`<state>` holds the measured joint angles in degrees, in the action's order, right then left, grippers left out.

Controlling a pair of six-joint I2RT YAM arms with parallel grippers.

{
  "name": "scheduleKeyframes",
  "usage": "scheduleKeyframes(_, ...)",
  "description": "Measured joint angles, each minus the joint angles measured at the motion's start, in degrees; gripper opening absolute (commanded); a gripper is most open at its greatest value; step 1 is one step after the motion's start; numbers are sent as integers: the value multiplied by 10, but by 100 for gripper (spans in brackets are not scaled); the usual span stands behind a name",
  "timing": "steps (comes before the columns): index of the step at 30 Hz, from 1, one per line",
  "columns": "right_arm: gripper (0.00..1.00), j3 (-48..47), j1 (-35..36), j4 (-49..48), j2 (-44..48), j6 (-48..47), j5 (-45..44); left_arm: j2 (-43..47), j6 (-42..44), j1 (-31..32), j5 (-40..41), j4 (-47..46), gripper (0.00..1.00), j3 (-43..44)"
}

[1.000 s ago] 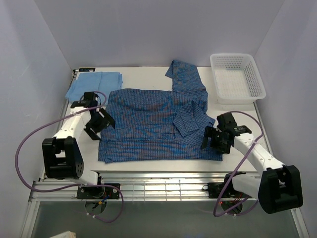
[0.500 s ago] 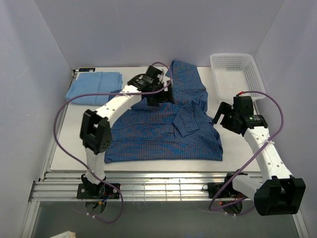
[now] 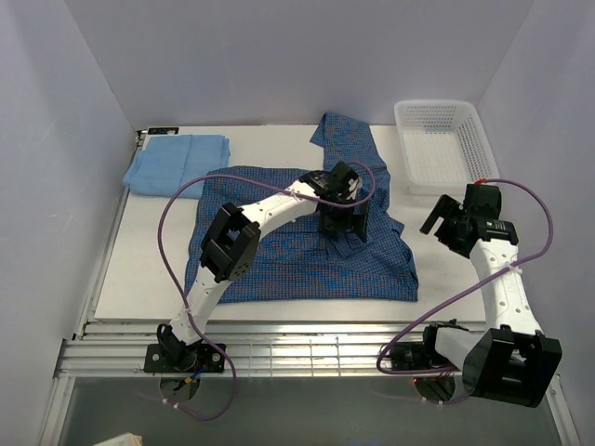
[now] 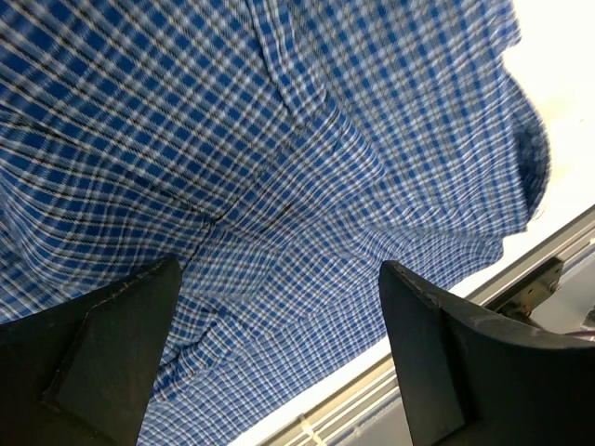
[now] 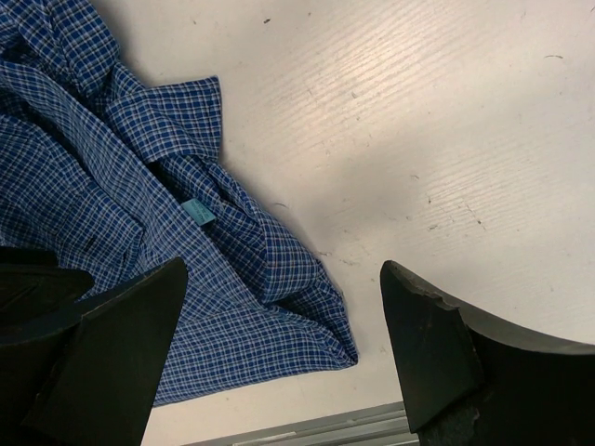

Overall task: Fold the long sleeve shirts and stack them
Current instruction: Fold the shirt

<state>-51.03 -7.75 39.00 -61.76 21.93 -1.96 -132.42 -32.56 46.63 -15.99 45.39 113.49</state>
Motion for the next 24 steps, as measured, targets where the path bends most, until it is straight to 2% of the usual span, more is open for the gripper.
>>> scheduleKeyframes(13, 90, 3, -4, -1, -23, -14, 39, 18, -25, 7, 7, 28, 98, -58)
scheduleKeyframes(24, 90, 3, -4, -1, -38, -14, 61, 8, -38, 9, 33, 21, 76, -25)
